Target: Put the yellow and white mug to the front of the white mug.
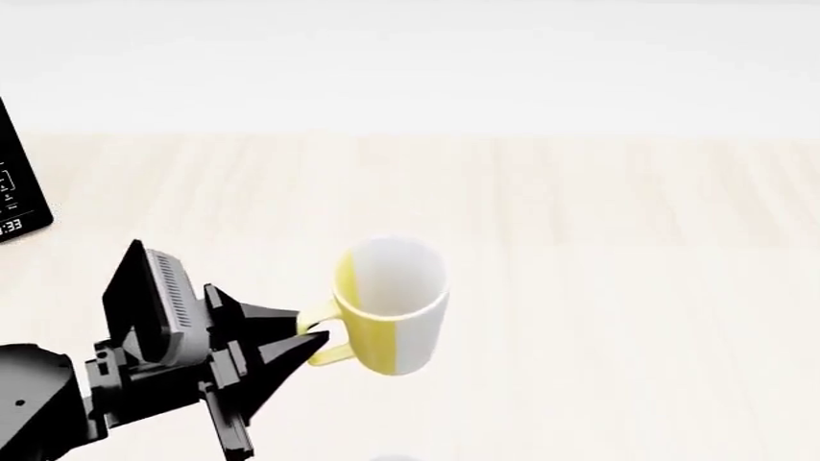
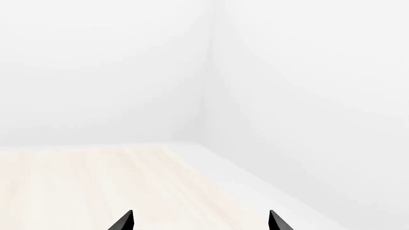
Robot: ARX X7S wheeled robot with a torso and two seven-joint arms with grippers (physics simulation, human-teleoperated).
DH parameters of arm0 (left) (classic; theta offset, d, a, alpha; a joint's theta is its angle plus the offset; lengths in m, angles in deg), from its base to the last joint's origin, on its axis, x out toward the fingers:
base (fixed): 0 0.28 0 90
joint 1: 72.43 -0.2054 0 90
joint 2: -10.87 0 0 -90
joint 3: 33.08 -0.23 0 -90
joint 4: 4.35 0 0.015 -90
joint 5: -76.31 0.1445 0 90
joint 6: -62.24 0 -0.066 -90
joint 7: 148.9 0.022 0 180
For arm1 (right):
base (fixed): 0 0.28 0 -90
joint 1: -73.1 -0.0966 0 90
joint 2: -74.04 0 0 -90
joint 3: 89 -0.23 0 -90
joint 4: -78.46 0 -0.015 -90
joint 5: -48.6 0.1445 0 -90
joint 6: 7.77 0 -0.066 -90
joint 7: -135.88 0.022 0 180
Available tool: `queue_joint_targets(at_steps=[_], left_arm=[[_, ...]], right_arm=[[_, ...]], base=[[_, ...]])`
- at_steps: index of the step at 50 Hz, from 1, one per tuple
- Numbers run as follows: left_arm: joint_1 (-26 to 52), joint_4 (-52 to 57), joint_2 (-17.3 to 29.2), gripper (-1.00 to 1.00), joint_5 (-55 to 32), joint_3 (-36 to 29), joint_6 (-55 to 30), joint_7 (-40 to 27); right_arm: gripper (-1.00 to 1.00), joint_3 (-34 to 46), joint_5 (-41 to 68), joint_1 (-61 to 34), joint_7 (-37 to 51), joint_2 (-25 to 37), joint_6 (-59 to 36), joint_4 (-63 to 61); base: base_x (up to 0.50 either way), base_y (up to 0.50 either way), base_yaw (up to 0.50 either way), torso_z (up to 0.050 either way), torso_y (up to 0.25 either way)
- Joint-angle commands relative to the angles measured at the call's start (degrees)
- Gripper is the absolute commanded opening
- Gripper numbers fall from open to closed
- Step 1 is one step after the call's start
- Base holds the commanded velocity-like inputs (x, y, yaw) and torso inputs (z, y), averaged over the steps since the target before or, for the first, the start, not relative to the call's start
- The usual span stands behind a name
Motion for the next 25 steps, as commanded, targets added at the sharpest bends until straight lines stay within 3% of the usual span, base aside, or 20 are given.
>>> queue_joint_targets(at_steps=[1, 25], left_arm=[[-1.62, -3.68, -1.40, -1.00, 0.34, -0.82, 3.23, 1.35], [-1.36, -15.06, -4.31, -1.00, 2.86, -1.94, 10.15, 2.84]], right_arm=[[1.00, 0.42, -0.07, -0.06, 0.12, 0.15, 0.16, 0.10], [1.00, 1.16, -0.14, -0.20, 0.44, 0.53, 0.13, 0.08]], base=[[0.00, 0.00, 0.00, 0.000, 0.000], [0.00, 0.00, 0.00, 0.000, 0.000]])
